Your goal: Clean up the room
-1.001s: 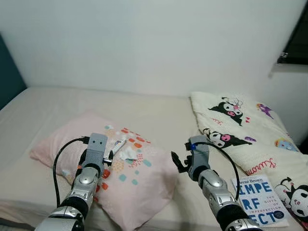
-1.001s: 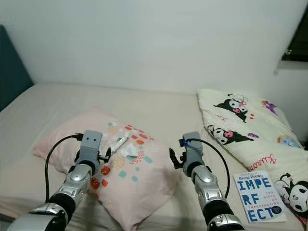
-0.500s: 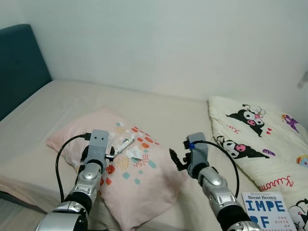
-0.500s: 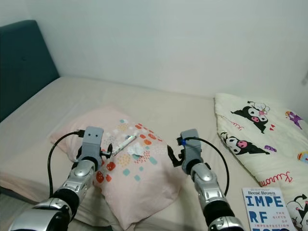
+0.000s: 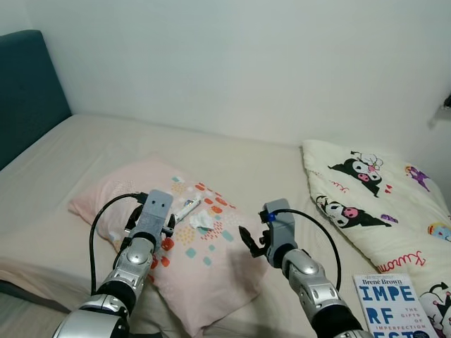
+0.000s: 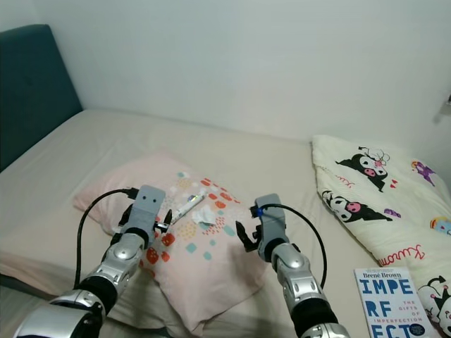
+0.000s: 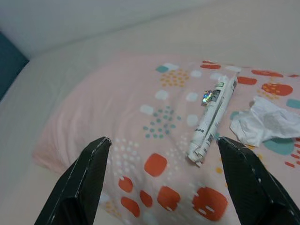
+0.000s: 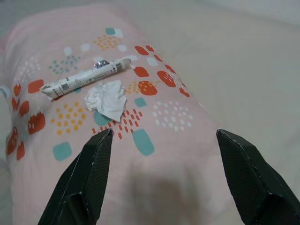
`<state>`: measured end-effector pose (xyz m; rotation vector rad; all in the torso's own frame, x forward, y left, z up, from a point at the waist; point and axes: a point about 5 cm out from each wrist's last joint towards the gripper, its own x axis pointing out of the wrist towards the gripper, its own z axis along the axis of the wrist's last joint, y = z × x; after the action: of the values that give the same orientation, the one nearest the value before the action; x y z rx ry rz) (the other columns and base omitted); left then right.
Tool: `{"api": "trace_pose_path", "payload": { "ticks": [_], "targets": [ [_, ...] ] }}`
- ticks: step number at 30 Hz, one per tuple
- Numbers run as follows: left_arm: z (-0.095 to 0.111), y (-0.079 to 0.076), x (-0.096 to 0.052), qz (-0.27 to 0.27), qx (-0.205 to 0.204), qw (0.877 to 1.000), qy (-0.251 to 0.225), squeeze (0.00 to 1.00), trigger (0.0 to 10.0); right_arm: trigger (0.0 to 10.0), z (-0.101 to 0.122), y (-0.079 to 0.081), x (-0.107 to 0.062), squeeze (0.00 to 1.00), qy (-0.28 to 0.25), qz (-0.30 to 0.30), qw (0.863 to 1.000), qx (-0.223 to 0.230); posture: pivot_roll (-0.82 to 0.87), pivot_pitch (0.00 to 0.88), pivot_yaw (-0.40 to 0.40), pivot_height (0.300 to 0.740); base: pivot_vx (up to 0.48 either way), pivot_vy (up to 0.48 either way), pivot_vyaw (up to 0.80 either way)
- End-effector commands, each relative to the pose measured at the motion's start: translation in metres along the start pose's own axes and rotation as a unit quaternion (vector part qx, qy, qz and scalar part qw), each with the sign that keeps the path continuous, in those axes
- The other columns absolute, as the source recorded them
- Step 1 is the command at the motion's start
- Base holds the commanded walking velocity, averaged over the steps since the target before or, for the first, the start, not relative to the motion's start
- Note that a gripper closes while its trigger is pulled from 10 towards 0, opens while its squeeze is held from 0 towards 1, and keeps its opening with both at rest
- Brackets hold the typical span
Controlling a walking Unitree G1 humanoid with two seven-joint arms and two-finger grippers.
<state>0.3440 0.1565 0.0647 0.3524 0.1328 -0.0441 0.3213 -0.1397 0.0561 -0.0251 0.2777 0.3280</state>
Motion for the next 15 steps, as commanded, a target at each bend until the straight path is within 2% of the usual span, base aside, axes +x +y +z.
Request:
{"api": "trace_pose_path", "payload": {
  "ticks": [1,15],
  "targets": [
    [0.007,-0.004,0.003,-0.007,0.008,1.000,-0.013,0.00,10.0,10.0,-0.001,-0.004,-0.003,0.00,0.002,-0.007,1.000,0.008,-0.07,0.008,-0.038,0.705,0.000,0.000,0.00],
    [0.024,-0.023,0.008,-0.030,-0.038,0.998,-0.028,0.00,10.0,10.0,0.006,-0.007,-0.010,0.00,-0.012,-0.009,1.000,0.006,-0.08,0.019,-0.032,0.660,0.000,0.000,0.00]
  ]
}}
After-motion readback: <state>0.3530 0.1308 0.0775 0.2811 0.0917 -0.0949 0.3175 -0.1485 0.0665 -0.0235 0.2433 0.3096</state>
